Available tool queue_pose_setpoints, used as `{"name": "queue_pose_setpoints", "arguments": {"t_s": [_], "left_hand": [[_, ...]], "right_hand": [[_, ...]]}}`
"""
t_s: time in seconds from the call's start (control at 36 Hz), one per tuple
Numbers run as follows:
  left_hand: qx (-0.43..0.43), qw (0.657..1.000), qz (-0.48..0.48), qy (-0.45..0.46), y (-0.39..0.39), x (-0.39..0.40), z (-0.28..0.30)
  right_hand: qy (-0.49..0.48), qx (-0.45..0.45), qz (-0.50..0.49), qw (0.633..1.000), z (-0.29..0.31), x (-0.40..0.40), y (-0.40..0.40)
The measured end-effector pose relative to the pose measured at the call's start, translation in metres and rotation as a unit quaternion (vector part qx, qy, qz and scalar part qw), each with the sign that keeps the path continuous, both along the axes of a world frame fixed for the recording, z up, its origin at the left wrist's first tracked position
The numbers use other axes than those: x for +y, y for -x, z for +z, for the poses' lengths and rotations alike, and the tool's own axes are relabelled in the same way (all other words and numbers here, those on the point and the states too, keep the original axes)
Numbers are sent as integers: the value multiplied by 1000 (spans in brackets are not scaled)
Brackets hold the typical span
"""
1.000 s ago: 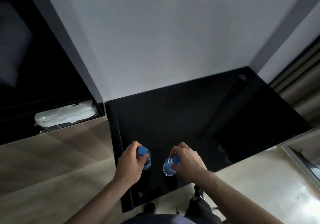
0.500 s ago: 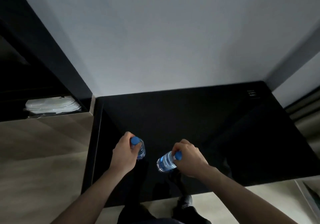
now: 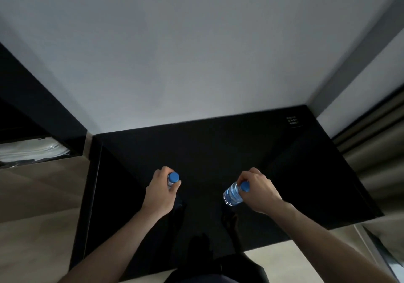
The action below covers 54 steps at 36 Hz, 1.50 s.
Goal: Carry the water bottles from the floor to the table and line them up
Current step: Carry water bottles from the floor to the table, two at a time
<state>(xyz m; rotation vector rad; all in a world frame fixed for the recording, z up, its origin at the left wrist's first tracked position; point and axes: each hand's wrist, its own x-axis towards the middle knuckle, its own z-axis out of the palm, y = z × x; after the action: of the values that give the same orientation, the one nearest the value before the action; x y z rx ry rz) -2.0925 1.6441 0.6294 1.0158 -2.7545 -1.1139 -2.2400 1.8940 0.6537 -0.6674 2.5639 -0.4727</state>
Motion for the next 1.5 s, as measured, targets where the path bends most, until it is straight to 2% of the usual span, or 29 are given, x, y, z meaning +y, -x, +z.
{"name": "queue_pose_setpoints", "arguments": {"t_s": [0.28,0.56,0.83,0.97,1.22,1.5], "left_hand": [[52,995,40,-70,29,9,-9],[87,981,100,-141,102,70,-17],[105,982,116,-106,191,117,-18],[100,985,108,-88,233,141,-19],[86,987,70,-118,296,187,-13],[56,988,2,-145,345,239,-8]], "right_hand": [[-1,-7,11,1000,-3,20,29],[6,-28,72,997,-6,42,103],[-8,-3,109,994,-18,70,205],[-25,30,95,995,-17,86,253],[-44,40,55,997,-3,121,320],[-71,28,23,997,7,163,346]]}}
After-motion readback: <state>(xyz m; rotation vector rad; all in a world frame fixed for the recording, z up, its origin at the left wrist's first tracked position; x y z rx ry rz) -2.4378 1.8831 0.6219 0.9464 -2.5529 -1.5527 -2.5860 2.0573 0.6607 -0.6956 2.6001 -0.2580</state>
